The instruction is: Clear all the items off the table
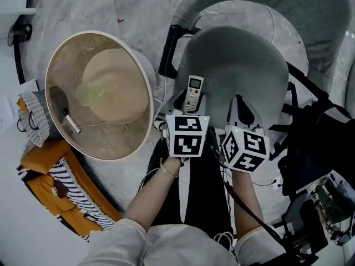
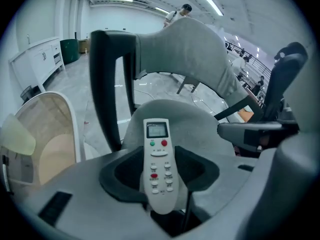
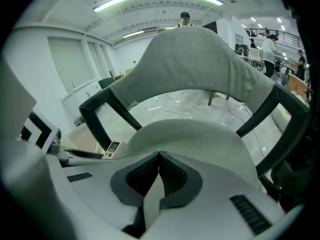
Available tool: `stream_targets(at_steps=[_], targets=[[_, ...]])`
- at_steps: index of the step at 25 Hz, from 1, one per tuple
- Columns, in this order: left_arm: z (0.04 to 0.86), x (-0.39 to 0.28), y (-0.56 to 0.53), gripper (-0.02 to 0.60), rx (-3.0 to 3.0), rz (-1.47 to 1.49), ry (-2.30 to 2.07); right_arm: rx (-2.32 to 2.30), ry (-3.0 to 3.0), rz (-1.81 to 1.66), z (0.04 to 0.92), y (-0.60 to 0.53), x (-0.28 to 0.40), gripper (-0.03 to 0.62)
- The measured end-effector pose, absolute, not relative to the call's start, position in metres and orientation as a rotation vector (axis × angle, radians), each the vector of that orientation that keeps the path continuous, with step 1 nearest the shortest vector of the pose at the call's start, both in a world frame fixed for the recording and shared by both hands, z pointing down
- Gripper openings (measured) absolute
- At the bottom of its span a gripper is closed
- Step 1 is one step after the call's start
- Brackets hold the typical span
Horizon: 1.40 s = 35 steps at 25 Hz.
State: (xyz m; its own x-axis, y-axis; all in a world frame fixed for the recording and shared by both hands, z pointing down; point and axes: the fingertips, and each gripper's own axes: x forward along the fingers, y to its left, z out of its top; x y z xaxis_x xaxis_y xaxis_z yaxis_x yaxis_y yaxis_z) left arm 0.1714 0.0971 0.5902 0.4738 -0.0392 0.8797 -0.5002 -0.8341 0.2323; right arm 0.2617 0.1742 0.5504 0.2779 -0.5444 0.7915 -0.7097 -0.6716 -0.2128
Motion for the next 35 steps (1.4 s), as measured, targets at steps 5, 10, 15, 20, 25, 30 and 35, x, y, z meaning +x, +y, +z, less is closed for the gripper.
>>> stream_targets(at_steps=[5, 10, 15, 20, 25, 30, 35], targets=[[0.607, 0.214, 0.098, 0.199, 2.264, 1.355, -0.431, 2.368, -1.156, 1.356, 0.56, 0.191, 0.291, 0.025], [0.625, 0.235, 0.094, 0.199, 2.268, 1.396, -0.435, 2.353, -1.138, 1.385, 0.57, 0.207, 0.304, 0.025], [0.639, 0.239, 0.089, 0.201, 2.28, 1.442, -0.435, 2.351, -1.115, 1.418, 0.578, 0.215, 0.308, 0.025], [0.642, 0.248, 0.085, 0.228, 2.287, 1.41, -0.412, 2.346, -1.108, 1.422, 0.581, 0.209, 0.311, 0.025], [0.626, 0.242, 0.091, 0.249, 2.289, 1.362, -0.408, 2.338, -1.101, 1.431, 0.581, 0.203, 0.31, 0.025], [0.603, 0.225, 0.095, 0.247, 2.293, 1.275, -0.414, 2.286, -1.156, 1.409, 0.573, 0.185, 0.295, 0.025], [0.585, 0.184, 0.085, 0.195, 2.263, 1.175, -0.468, 2.206, -1.257, 1.377, 0.561, 0.155, 0.262, 0.025]])
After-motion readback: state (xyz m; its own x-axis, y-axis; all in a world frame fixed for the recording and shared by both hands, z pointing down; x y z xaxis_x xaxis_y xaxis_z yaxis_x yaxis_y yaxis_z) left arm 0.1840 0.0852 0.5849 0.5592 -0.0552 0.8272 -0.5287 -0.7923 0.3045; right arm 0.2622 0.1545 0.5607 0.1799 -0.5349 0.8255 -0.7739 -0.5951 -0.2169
